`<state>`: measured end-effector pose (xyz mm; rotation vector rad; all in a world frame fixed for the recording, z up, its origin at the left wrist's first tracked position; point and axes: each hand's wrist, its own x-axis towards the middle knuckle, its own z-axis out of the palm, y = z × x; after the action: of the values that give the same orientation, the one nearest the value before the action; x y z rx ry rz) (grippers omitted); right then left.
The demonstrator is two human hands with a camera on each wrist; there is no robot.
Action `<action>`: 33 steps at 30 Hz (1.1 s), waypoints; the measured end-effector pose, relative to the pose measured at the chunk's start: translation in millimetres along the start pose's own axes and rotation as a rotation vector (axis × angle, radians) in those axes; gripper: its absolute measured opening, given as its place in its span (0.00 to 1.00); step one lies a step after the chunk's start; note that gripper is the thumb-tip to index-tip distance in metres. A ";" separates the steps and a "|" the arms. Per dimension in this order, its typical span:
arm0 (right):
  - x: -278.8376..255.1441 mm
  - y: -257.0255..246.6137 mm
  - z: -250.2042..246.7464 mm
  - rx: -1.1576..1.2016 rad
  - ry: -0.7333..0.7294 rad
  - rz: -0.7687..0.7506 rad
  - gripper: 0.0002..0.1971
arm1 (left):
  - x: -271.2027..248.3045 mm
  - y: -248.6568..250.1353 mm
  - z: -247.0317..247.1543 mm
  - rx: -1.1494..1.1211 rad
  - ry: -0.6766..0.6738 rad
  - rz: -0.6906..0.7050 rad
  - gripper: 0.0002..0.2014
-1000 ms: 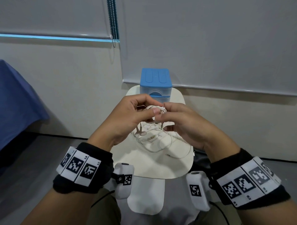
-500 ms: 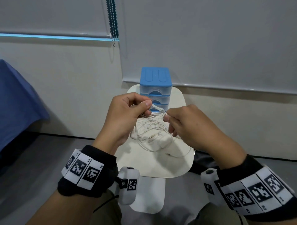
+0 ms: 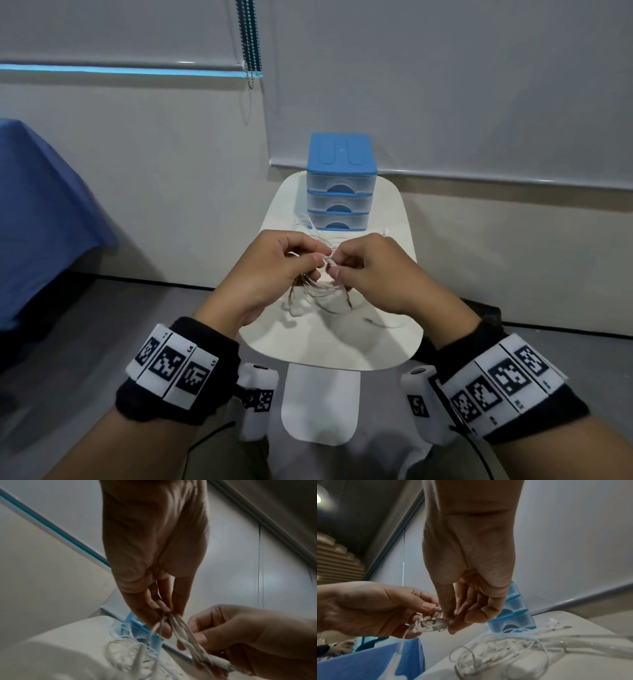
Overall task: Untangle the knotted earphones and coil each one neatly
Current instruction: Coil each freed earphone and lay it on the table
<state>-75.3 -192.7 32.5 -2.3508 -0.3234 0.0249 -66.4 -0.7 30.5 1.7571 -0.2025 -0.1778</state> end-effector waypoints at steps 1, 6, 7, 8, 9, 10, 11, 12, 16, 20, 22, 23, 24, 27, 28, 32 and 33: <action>3.0 0.9 2.9 0.000 -0.031 0.020 0.07 | 0.4 -2.8 -6.2 0.031 -0.021 -0.029 0.06; 11.9 0.3 28.3 -0.024 -0.190 0.167 0.06 | 10.0 -18.8 -31.6 0.357 -0.230 -0.176 0.05; 13.8 -0.1 36.0 -0.029 -0.202 0.183 0.07 | 13.8 -21.1 -33.3 0.425 -0.250 -0.192 0.05; 14.6 -0.3 42.7 -0.052 -0.213 0.182 0.07 | 17.6 -22.8 -33.5 0.495 -0.258 -0.197 0.06; 15.1 -0.1 48.4 -0.089 -0.219 0.173 0.07 | 21.7 -24.1 -33.3 0.569 -0.260 -0.191 0.06; 14.7 0.9 52.6 -0.120 -0.216 0.167 0.07 | 26.0 -25.4 -32.3 0.644 -0.263 -0.180 0.07; 14.1 2.2 54.5 -0.131 -0.209 0.161 0.06 | 30.4 -27.3 -31.6 0.721 -0.266 -0.168 0.08; 13.3 4.0 53.5 -0.127 -0.201 0.156 0.06 | 34.3 -29.1 -30.8 0.795 -0.263 -0.151 0.09; 10.8 19.2 22.9 -0.135 -0.120 0.131 0.08 | 44.0 -36.9 -26.6 0.977 -0.213 -0.068 0.09; 14.8 48.8 -29.2 -0.231 0.051 0.201 0.06 | 48.6 -37.2 -23.7 1.041 -0.235 -0.036 0.09; 17.0 62.7 -47.5 -0.306 0.064 0.245 0.05 | 54.6 -32.7 -25.3 1.017 -0.240 -0.027 0.08; 18.7 68.1 -52.0 -0.349 0.031 0.268 0.05 | 58.4 -28.8 -25.6 0.998 -0.241 -0.018 0.08; 20.8 72.4 -52.4 -0.393 -0.019 0.286 0.05 | 61.8 -25.1 -25.8 0.980 -0.241 -0.006 0.07; 27.6 80.2 -41.4 -0.483 -0.126 0.310 0.09 | 72.2 -12.9 -20.1 0.953 -0.245 0.034 0.05; 29.2 80.9 -36.1 -0.501 -0.140 0.307 0.10 | 75.6 -10.1 -17.3 0.956 -0.258 0.045 0.04; 32.5 78.1 -20.7 -0.627 -0.192 0.247 0.08 | 87.9 -2.0 -12.4 0.968 -0.306 0.076 0.03; 33.3 77.2 -19.1 -0.642 -0.203 0.239 0.09 | 91.1 0.9 -12.8 0.973 -0.311 0.085 0.04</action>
<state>-23.6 -250.9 -4.5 -3.0228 -0.1562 0.3189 25.1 -9.9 33.2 2.6734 -0.6720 -0.3247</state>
